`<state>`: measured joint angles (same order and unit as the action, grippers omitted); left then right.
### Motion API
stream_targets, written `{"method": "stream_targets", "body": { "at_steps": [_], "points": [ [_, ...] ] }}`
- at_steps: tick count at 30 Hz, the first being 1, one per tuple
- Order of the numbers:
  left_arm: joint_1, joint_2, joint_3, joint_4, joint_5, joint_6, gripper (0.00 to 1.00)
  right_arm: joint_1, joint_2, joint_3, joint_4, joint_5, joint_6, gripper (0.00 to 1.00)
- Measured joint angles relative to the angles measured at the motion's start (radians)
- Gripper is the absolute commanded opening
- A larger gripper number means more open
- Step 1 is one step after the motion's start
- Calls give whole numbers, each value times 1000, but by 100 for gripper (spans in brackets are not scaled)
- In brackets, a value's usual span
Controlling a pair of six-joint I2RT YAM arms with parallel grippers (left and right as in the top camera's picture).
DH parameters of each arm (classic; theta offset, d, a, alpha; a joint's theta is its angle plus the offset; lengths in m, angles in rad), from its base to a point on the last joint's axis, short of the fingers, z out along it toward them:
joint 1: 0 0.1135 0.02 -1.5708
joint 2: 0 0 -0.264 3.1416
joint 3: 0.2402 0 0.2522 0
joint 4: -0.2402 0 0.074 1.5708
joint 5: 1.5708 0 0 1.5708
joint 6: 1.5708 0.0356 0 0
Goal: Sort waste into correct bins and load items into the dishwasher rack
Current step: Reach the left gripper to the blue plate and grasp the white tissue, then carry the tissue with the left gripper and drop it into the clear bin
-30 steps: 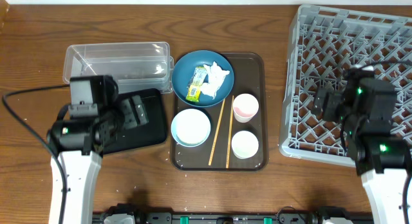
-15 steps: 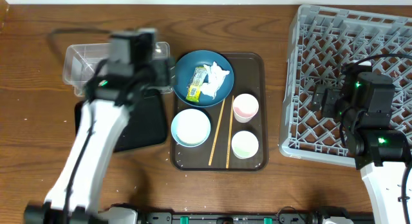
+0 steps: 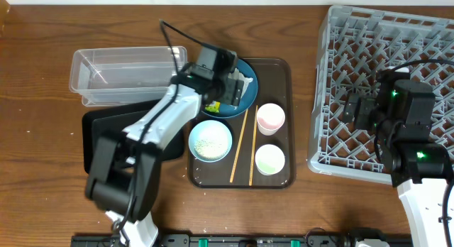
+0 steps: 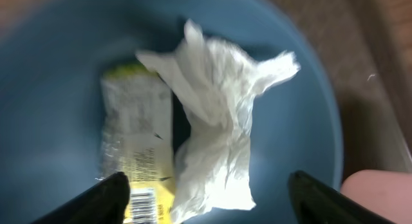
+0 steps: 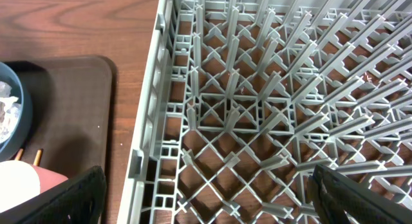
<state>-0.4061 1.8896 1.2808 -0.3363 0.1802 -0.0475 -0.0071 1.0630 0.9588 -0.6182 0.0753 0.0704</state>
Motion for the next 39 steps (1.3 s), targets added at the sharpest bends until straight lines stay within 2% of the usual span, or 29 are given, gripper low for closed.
{"method": "stream_targets", "body": {
  "at_steps": [3,6,10,18,21,22,23,31,39],
  "points": [
    [-3,40,0,-2,-1,4,50,0,0,0,0,0,0,99],
    [-2,50,0,-5,-2,11,44,0,0,0,-1,0,0,99],
    [-2,50,0,-17,-3,16,29,0,0,0,-1,0,0,99],
    [-2,50,0,-73,-3,18,30,0,0,0,0,0,0,99],
    [-2,50,0,-71,-3,15,19,0,0,0,1,0,0,99],
    [-2,50,0,-66,-4,18,9,0,0,0,1,0,0,99],
    [-2,50,0,-58,-3,18,6,0,0,0,1,0,0,99],
    [-1,6,0,-24,-41,19,6,0,0,0,1,1,0,99],
    [79,-262,0,-22,-176,19,6,0,0,1,2,1,0,99]
  ]
}}
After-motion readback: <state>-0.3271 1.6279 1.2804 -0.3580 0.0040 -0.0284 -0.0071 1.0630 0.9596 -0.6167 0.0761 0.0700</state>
